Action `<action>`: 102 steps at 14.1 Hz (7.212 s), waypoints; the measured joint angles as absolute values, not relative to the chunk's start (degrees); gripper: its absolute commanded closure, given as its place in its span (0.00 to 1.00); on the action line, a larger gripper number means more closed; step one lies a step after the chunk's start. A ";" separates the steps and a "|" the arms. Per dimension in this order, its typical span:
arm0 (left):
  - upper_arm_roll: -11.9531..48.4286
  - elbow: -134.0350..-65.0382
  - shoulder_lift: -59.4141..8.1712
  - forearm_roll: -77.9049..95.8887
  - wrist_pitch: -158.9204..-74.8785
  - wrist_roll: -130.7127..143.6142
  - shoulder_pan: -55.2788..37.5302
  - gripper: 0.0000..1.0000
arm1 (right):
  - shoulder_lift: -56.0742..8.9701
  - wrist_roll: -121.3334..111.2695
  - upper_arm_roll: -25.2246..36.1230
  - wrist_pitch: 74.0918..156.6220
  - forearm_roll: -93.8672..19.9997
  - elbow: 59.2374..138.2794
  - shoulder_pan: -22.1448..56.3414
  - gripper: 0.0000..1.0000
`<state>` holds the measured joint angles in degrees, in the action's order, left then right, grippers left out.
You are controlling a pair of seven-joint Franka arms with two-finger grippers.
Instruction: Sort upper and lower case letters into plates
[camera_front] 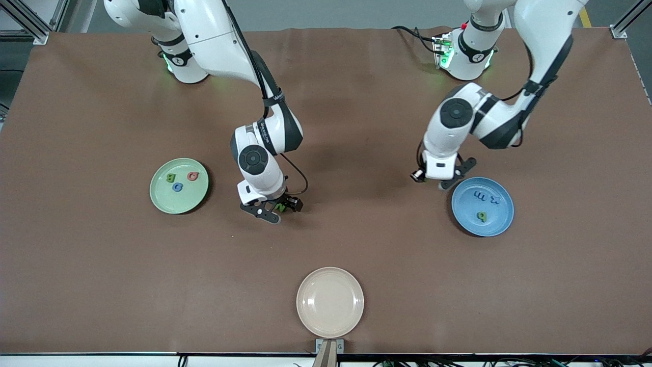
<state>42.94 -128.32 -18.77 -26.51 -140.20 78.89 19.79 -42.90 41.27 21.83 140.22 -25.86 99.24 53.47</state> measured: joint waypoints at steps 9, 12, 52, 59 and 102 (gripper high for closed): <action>41.21 -122.68 -25.54 -31.53 -140.18 57.89 33.49 0.77 | -42.50 41.35 22.16 139.86 -26.02 99.15 52.97 1.00; 40.97 -121.25 -30.61 -33.19 -140.18 57.88 34.27 0.76 | -42.15 41.26 22.32 138.18 -26.07 99.32 52.05 1.00; 17.75 -108.83 -24.28 -6.26 -126.99 22.88 10.62 0.00 | -22.09 -2.28 41.88 124.75 -21.67 117.58 44.24 0.00; 0.67 -108.82 -21.72 4.32 -123.91 14.79 -5.60 0.00 | -21.73 -5.71 47.51 103.91 -14.61 98.37 40.45 0.00; -0.91 -92.53 1.13 3.42 -100.73 4.98 -4.34 0.00 | -10.86 0.72 1.42 86.16 0.14 78.70 -1.53 0.00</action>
<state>-0.91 -92.53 1.13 3.42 -100.73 4.98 -4.34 -10.86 0.72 1.42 86.16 0.14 78.70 -1.53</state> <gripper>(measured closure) 0.000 0.000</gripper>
